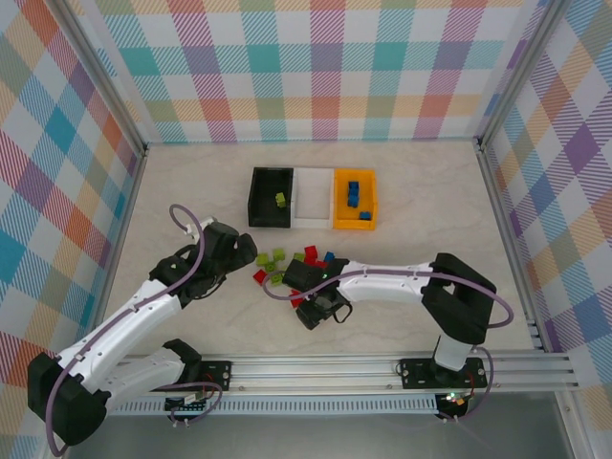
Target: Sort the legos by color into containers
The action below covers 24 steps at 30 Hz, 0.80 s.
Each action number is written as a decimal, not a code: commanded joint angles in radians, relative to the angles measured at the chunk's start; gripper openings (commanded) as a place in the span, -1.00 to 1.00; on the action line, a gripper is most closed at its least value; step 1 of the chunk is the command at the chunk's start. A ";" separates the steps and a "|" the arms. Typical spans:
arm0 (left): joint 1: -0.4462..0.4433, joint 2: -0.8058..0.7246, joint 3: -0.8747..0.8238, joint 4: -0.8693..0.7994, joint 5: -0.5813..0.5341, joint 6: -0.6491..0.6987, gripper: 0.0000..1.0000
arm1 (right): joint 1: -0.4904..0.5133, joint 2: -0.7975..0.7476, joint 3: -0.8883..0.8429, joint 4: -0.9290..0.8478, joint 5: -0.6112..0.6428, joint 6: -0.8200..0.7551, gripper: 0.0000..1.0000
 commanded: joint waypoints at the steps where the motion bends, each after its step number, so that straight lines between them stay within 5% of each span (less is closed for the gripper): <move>1: 0.017 0.006 -0.013 -0.002 0.012 -0.002 1.00 | 0.000 0.028 0.019 -0.027 0.025 -0.007 0.26; 13: 0.021 0.034 -0.013 0.011 0.037 -0.002 1.00 | -0.025 -0.071 0.029 0.006 0.066 -0.019 -0.20; 18: 0.021 0.027 -0.029 0.040 0.063 0.004 1.00 | -0.181 -0.166 0.127 0.023 0.080 -0.064 -0.24; 24: 0.021 0.035 -0.038 0.051 0.105 0.006 1.00 | -0.392 0.030 0.429 0.059 0.014 -0.086 -0.24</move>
